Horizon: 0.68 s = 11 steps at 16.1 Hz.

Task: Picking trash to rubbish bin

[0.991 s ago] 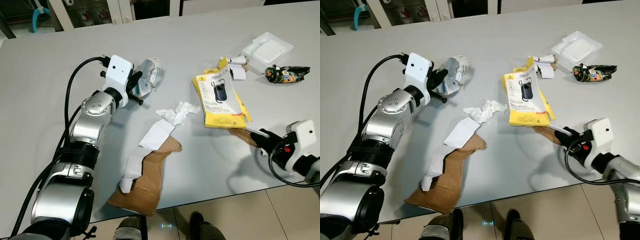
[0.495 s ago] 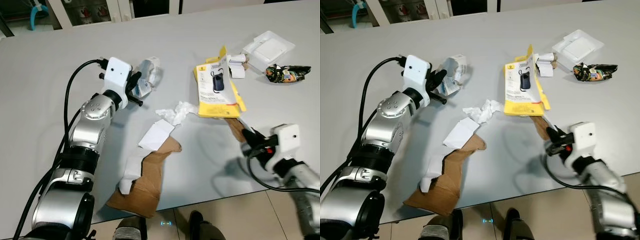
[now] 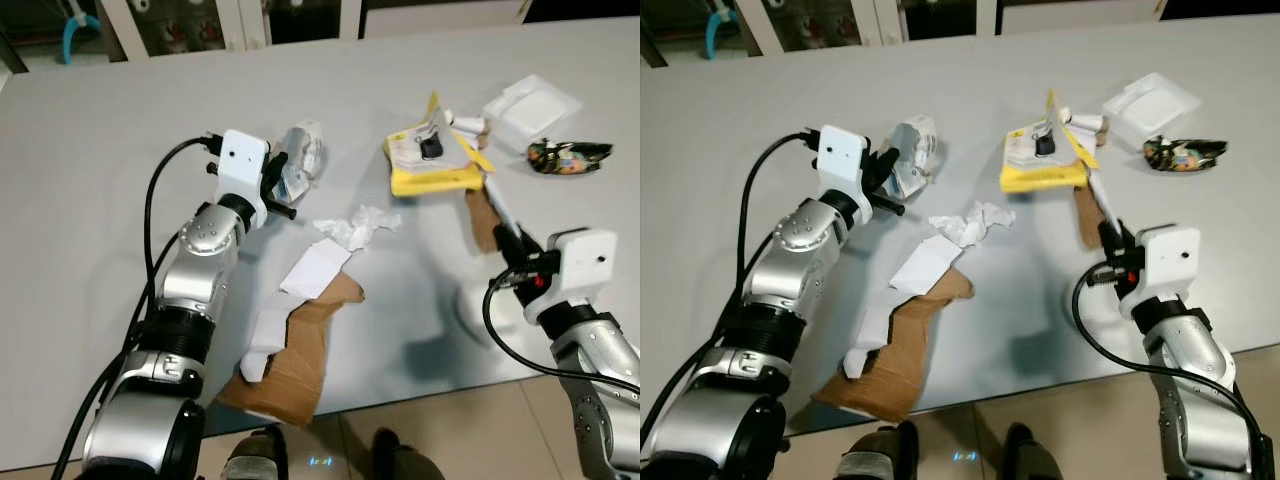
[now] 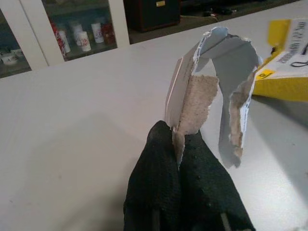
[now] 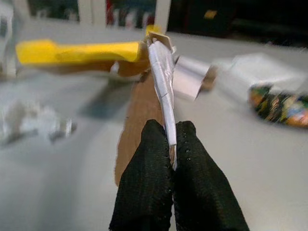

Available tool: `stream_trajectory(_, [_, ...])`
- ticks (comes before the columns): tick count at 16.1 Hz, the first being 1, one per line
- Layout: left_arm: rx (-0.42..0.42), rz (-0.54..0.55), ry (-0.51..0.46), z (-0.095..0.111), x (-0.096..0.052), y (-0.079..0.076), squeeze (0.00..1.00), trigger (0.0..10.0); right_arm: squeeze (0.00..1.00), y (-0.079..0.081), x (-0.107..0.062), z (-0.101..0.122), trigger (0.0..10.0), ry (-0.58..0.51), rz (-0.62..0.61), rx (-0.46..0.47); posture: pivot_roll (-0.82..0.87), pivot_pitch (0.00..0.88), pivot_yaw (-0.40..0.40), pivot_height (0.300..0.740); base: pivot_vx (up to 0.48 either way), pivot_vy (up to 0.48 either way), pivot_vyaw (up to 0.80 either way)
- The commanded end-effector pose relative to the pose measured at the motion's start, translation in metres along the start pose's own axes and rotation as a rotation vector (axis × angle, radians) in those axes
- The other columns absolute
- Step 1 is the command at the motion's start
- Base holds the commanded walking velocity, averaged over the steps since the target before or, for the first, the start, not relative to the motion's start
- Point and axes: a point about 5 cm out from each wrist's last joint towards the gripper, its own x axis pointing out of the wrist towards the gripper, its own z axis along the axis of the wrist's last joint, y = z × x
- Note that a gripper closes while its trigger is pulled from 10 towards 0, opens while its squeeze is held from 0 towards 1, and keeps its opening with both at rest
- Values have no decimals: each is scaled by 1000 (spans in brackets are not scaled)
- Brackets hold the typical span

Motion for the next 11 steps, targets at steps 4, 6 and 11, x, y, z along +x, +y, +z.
stream_trajectory(4, [-16,14,22,-11,-3,-6,0,10000,0,13,-1,27,0,-81,-20,-26,174,118,-16,740,0,0,0])
stream_trajectory(6, [-21,30,9,-13,-4,-15,0,10000,0,26,0,49,0,-155,-41,-43,159,107,-35,740,0,0,0])
stream_trajectory(11, [46,185,-28,-16,-17,-17,0,10000,0,44,-3,49,0,-155,-83,-1,163,99,-64,740,0,0,0])
